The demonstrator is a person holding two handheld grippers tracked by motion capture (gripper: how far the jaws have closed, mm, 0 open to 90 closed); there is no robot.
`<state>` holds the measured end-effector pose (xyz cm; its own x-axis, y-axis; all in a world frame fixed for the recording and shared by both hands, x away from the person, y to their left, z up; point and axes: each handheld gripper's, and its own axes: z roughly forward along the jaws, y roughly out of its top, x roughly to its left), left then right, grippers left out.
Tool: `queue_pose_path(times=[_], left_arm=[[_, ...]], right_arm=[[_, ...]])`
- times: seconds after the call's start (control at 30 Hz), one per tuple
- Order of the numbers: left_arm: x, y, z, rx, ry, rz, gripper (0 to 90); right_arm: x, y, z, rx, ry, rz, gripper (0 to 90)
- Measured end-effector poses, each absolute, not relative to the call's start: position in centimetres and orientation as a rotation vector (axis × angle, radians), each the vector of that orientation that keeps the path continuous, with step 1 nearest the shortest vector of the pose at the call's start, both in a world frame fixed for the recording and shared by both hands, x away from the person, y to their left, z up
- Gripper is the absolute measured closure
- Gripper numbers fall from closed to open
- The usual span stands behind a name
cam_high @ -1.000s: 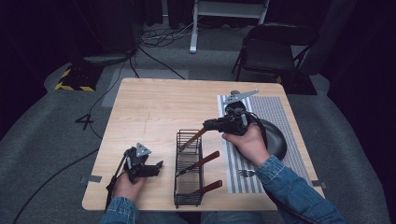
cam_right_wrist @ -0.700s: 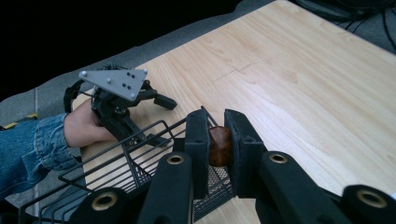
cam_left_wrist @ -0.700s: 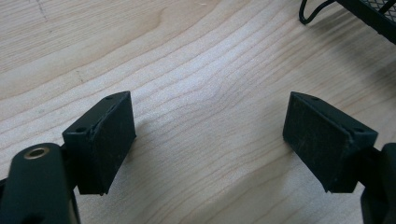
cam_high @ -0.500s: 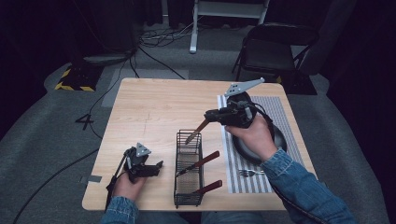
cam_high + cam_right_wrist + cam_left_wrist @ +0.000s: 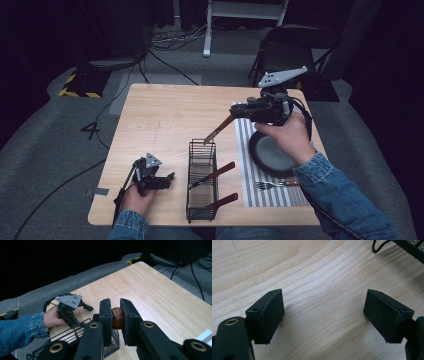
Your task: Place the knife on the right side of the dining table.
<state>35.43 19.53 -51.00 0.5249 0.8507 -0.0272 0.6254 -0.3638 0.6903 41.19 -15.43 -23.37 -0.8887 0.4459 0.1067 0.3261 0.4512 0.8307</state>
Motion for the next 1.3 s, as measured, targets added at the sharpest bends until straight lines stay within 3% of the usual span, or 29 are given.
queue_pose_path(times=[0.53,1.3], left_arm=[[35.4,19.5,-51.0,2.112,1.194,0.446,17.3],[35.4,19.5,-51.0,2.112,1.194,0.449,17.3]], right_arm=[[42.2,-19.5,-20.0,0.757,2.467,1.408,79.9],[49.0,-24.9,-22.6,1.014,2.375,1.316,79.9]])
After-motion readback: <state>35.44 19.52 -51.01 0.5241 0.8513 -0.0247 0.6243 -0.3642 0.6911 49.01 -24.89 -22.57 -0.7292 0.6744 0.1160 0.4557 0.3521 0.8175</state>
